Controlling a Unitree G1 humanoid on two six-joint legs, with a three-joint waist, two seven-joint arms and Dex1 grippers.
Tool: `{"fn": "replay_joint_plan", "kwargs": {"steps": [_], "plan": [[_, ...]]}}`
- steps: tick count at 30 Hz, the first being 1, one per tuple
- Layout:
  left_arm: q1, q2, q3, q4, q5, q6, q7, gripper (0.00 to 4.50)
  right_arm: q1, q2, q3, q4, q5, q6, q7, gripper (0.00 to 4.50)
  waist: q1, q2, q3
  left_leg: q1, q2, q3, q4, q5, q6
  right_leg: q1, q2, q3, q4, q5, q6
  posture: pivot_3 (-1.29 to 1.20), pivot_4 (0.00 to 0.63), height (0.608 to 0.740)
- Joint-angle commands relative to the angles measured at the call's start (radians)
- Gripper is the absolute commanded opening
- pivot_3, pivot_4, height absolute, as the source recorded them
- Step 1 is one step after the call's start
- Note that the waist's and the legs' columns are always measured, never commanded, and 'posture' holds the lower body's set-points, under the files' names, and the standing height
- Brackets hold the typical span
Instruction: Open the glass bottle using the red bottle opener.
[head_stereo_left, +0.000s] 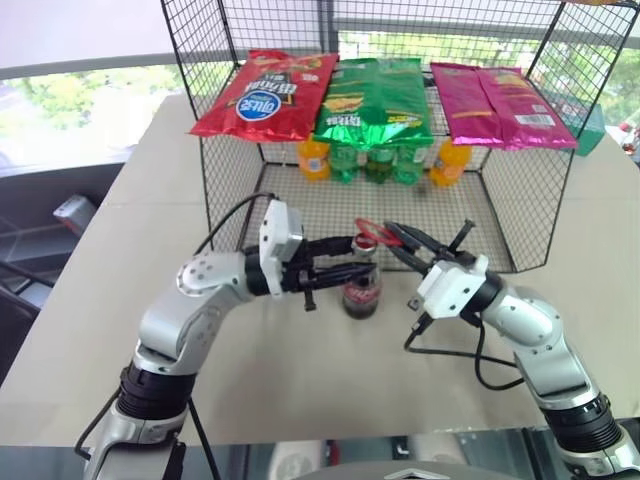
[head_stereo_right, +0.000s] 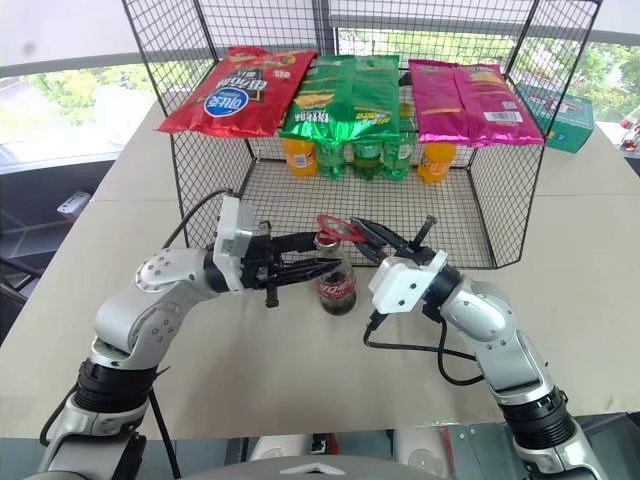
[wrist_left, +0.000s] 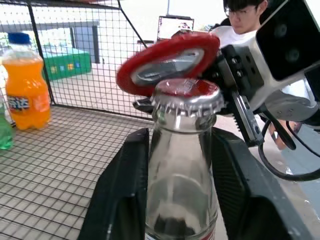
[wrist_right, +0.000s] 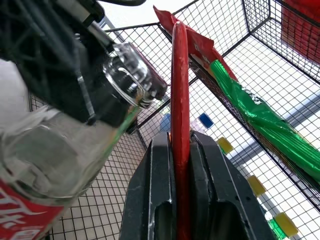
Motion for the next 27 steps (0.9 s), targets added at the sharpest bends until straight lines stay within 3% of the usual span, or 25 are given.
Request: {"fn": "replay_joint_plan", "kwargs": {"steps": [1,10,19,27], "plan": [[0.004,0.002,-0.015,-0.012,-0.007,0.003,-0.011,1.22,-0.001,0.001,-0.008,-0.053,0.019,-0.013,0.0,0.0,0.0,0.0,0.0,0.0,0.0,0.0,0.0,0.0,0.0,0.0,0.0,0.0,0.0,0.0,0.0,0.0,0.15,0.74],[0.01,0.002,-0.019,-0.019,-0.003,0.005,-0.007,1.22,0.027,-0.008,0.051,-0.025,-0.009,-0.079,0.017,0.0,0.001,0.0,0.0,0.0,0.0,0.0,0.0,0.0,0.0,0.0,0.0,0.0,0.0,0.0,0.0,0.0,0.15,0.74],[-0.003,-0.007,-0.005,-0.014,-0.011,0.03,0.015,1.22,0.077,-0.041,0.133,0.148,-0.135,-0.314,-0.021,0.0,0.0,0.0,-0.001,0.007,0.0,0.002,-0.001,0.0,0.0,0.006,0.0,0.002,0.0,0.0,0.0,0.0,0.15,0.74],[0.007,0.005,0.007,-0.043,-0.025,0.067,0.019,1.22,0.0,0.038,0.255,0.412,-0.344,-0.458,-0.138,0.0,-0.013,0.0,-0.003,0.01,0.0,0.003,-0.002,0.0,0.0,0.006,0.0,0.004,0.001,0.0,0.0,0.0,0.15,0.74]]}}
